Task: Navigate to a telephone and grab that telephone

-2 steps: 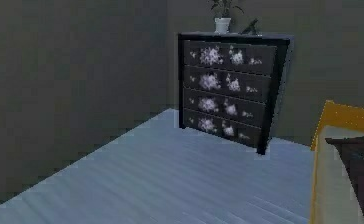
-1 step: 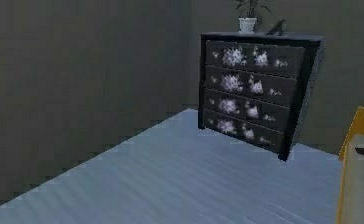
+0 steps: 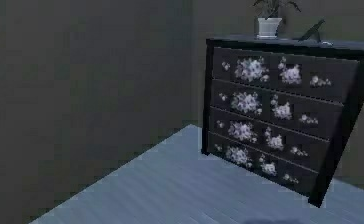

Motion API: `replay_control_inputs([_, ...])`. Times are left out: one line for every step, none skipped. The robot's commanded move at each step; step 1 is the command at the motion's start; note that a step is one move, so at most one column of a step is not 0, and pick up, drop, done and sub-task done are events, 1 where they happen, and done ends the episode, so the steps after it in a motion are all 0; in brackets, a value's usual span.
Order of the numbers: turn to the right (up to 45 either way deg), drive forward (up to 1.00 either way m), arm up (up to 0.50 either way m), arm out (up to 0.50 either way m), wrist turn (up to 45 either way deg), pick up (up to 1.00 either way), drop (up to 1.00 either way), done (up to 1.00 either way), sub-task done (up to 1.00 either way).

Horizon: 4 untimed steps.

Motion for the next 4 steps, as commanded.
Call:
replay_control_inputs([33.0, 0.0, 0.0, 0.0, 0.0, 0.0, 0.0, 0.0, 0.0])
replay_control_inputs([3.0, 0.0, 0.0, 0.0, 0.0, 0.0, 0.0, 0.0, 0.0])
replay_control_inputs([0.0, 0.6, 0.0, 0.0, 0.0, 0.0, 0.0, 0.0, 0.0])
replay_control_inputs([-39.0, 0.0, 0.0, 0.0, 0.0, 0.0, 0.0, 0.0, 0.0])
